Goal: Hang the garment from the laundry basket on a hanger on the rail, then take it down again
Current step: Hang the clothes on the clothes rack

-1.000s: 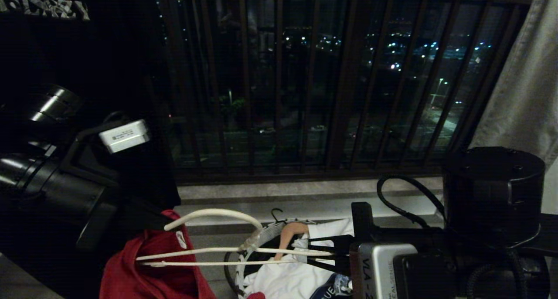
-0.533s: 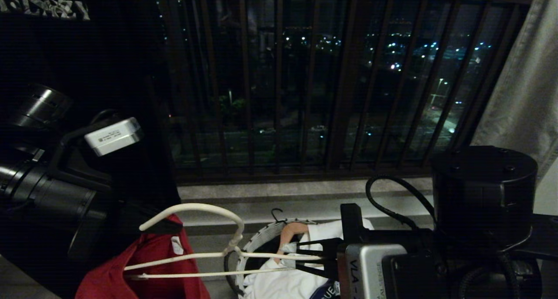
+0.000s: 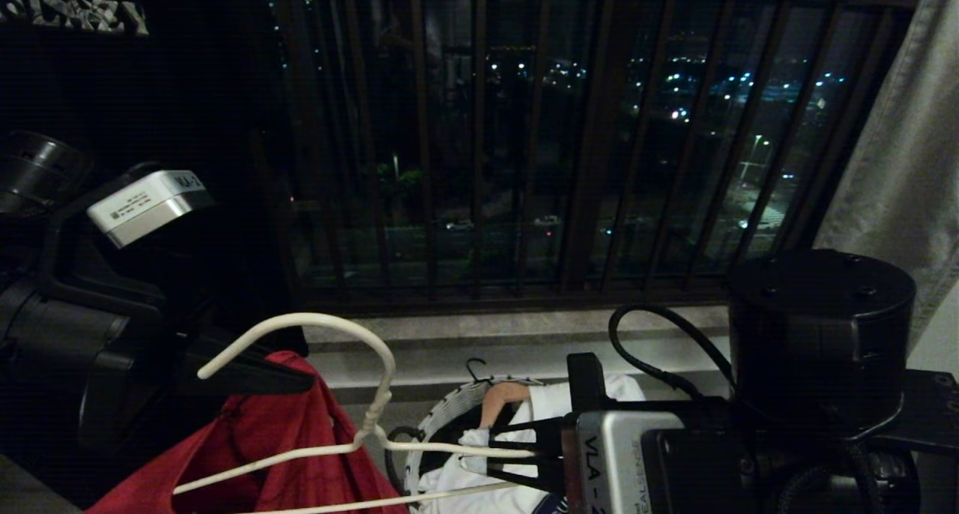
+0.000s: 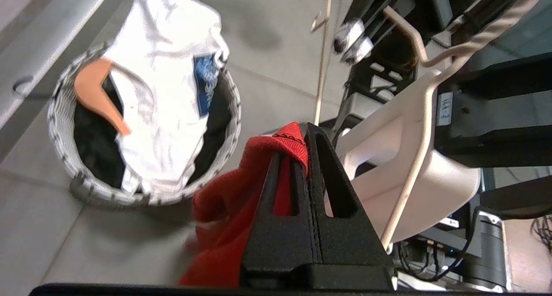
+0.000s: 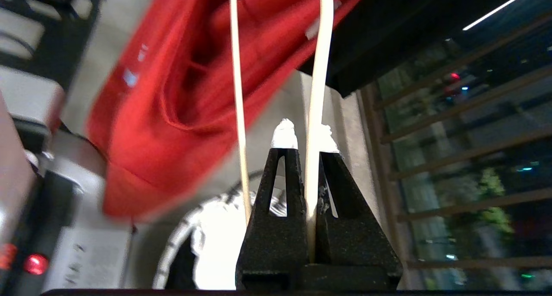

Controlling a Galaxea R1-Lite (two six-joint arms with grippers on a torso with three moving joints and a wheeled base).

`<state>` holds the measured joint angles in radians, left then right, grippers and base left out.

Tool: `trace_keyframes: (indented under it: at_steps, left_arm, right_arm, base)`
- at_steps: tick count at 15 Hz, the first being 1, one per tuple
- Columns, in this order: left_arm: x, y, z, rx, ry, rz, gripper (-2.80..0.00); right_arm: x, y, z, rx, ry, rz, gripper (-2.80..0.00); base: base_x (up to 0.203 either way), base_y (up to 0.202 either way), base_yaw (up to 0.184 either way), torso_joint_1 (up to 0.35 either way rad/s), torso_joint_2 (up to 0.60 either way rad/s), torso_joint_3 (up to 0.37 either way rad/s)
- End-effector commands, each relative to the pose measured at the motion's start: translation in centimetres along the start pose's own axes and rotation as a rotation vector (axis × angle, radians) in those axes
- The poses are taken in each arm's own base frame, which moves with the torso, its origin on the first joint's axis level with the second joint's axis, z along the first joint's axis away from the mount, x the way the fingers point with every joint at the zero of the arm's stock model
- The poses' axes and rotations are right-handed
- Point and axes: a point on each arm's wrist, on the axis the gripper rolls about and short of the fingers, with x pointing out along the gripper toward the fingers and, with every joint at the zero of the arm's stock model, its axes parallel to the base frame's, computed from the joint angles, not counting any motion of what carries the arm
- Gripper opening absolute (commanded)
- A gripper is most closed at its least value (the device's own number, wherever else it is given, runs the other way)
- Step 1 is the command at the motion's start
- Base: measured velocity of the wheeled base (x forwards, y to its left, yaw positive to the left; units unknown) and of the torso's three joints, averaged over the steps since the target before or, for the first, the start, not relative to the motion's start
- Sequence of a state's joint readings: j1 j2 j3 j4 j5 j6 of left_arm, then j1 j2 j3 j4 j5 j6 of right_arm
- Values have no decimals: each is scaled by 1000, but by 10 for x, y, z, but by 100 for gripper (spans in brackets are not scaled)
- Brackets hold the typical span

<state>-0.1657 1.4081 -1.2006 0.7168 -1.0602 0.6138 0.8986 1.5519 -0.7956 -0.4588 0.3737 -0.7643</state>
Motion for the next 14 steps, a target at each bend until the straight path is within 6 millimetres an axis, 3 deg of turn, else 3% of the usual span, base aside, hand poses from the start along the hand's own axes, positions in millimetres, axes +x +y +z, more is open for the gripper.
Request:
trace_keyframes:
  at_steps: [1, 6, 11, 14]
  left_arm:
    - [-3, -5, 2, 2, -29, -26, -280]
    - [-18, -17, 32, -170, -88, 1, -280]
    - [-23, -23, 37, -169, -99, 24, -280]
    - [-30, -29, 50, -262, -123, 61, -280]
  right_arm:
    - [1, -1, 2, 20, -9, 1, -280]
    - [-3, -8, -1, 76, -2, -46, -280]
    - [-9, -9, -17, 109, 77, -92, -280]
    - [-16, -14, -23, 121, 103, -128, -280]
  base:
    - [0, 0, 0, 0, 0, 0]
    - [0, 0, 0, 0, 0, 0]
    - [0, 0, 0, 0, 0, 0]
    - [0, 0, 0, 0, 0, 0]
